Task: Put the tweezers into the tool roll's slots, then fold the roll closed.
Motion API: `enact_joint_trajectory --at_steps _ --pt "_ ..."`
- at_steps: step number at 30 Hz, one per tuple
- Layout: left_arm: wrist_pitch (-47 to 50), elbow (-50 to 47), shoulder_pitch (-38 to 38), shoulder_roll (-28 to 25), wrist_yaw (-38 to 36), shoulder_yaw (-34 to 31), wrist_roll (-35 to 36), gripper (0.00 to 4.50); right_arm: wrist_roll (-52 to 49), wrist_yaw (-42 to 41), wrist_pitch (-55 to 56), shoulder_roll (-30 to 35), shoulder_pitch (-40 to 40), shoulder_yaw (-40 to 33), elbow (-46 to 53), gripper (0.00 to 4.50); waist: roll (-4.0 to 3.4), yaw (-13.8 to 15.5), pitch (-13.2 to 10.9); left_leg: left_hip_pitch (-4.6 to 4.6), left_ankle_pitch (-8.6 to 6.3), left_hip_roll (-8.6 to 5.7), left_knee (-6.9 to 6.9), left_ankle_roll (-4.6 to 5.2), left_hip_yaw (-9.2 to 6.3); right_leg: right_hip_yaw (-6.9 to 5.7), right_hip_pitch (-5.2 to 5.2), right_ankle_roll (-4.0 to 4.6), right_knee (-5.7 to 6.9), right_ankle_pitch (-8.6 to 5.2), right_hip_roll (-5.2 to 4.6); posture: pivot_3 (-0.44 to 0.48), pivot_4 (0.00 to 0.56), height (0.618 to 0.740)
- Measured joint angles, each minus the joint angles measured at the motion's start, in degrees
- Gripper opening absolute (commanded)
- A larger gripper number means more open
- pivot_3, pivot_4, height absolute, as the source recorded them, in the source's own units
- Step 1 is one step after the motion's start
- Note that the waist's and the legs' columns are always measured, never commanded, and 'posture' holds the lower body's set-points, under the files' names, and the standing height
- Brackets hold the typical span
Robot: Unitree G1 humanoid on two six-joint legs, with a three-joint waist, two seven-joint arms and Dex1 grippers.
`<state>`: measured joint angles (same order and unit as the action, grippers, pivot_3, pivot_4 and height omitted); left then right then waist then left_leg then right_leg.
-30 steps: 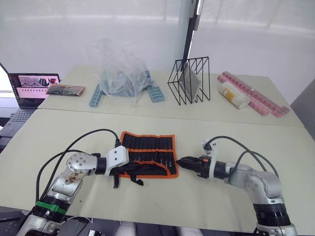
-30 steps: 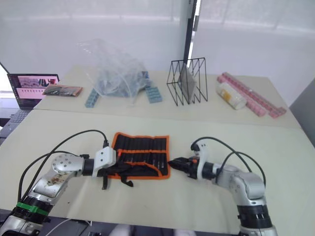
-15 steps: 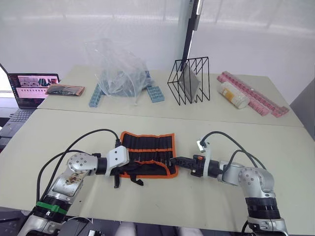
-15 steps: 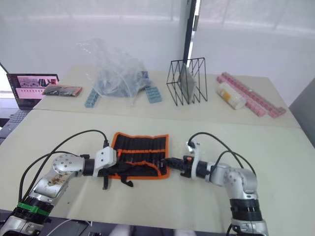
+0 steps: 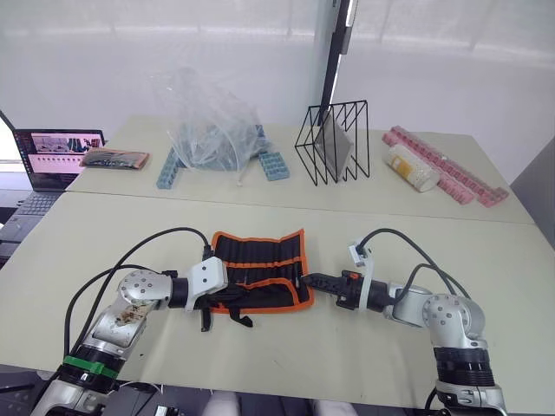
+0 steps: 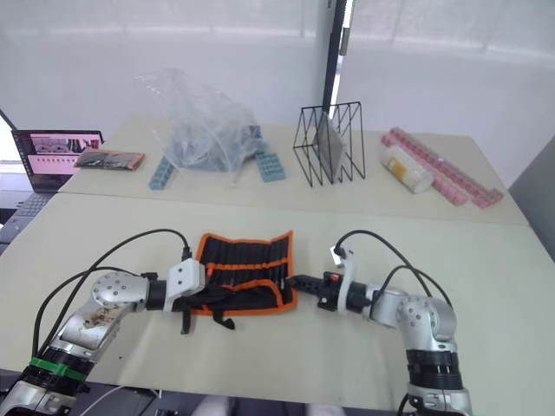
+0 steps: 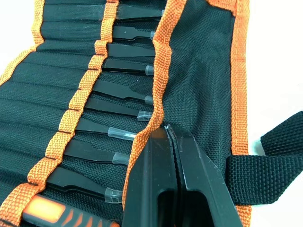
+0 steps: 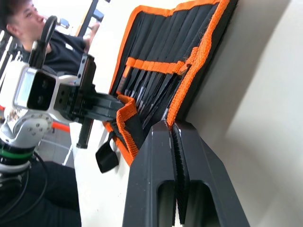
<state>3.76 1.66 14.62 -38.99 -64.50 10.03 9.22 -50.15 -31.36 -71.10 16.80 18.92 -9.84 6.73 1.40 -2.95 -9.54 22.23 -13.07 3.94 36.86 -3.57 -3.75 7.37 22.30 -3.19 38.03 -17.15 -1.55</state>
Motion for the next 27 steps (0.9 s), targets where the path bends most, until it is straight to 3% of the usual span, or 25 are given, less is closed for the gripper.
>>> enact_joint_trajectory --at_steps 14,21,27 --pt "0.2 -1.1 -0.7 -0.3 -0.2 -0.6 0.1 0.00 -4.2 11.9 -8.4 -9.4 6.7 1.3 4.8 0.01 -0.22 -0.5 -0.1 0.29 0.00 0.00 -0.05 0.00 -0.02 -0.01 0.29 0.00 -0.02 -0.01 -0.01 0.000 0.150 0.720" --pt "0.3 -1.7 -1.4 -0.4 0.0 -1.0 0.1 0.00 4.1 14.5 -3.2 -10.3 6.6 12.2 4.0 0.01 -0.24 -0.8 -0.1 0.32 0.00 0.00 -0.09 0.00 -0.02 0.00 0.35 0.01 -0.04 -0.01 -0.01 0.000 0.150 0.720" --pt "0.4 -2.5 -2.0 -1.1 0.2 -1.2 0.1 0.00 10.8 12.2 5.0 -8.1 5.5 20.3 2.9 0.01 -0.23 -1.0 -0.1 0.34 0.00 0.00 -0.10 0.00 -0.02 0.00 0.39 0.01 -0.02 -0.02 -0.01 0.000 0.150 0.720"
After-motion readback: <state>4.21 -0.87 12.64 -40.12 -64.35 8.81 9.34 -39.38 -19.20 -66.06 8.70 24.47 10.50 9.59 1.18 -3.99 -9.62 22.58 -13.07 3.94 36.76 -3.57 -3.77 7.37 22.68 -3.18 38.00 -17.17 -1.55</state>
